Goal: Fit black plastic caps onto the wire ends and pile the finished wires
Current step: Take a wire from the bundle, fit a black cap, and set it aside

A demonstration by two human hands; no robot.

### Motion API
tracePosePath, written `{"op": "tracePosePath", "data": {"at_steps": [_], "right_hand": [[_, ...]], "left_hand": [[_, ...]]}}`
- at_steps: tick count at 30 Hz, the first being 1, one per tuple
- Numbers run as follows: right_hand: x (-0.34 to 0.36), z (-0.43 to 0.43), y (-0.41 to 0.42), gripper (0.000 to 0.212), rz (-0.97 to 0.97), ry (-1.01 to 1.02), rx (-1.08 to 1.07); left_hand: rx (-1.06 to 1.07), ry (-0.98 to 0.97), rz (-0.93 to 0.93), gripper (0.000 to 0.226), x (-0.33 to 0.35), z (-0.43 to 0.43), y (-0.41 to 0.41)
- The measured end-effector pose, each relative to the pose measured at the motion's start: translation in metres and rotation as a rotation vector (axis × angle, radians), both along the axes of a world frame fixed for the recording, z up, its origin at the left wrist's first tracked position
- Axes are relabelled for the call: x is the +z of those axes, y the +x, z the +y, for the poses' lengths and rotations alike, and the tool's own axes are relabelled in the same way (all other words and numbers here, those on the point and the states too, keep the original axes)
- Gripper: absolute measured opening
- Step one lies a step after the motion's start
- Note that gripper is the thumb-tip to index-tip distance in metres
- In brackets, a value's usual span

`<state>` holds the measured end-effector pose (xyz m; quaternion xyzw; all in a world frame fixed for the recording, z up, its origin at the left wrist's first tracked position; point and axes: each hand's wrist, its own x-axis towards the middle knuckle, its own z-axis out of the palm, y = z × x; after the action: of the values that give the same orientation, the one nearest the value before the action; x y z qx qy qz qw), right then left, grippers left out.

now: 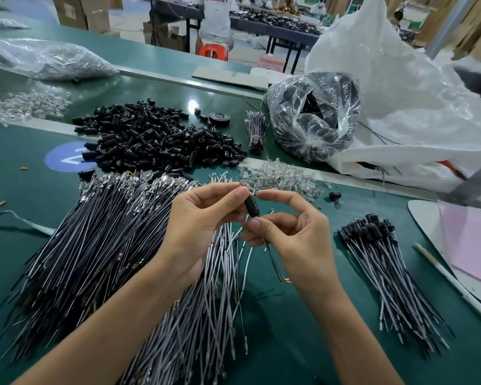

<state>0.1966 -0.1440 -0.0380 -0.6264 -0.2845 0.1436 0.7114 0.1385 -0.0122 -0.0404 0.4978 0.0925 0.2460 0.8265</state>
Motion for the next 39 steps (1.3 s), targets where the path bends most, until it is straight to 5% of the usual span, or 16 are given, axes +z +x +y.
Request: {"op": "tracePosePath", "data": {"at_steps": [13, 19, 39], "right_hand": [[-0.003, 0.002, -0.001, 0.029, 0.030, -0.009, 0.006], [-0.006, 0.001, 0.001, 0.008, -0.010, -0.093, -0.022], [-0.012, 0.003, 0.002, 0.015, -0.084, -0.099, -0.004]], "left_hand": [[-0.082, -0.038, -0.025, 0.012, 0.002, 0.003, -0.002], [-0.042, -0.047, -0.028, 0.021, 0.002, 0.006, -0.002], [-0.095, -0.212, -0.057, 0.012, 0.004, 0.005, -0.002]]}}
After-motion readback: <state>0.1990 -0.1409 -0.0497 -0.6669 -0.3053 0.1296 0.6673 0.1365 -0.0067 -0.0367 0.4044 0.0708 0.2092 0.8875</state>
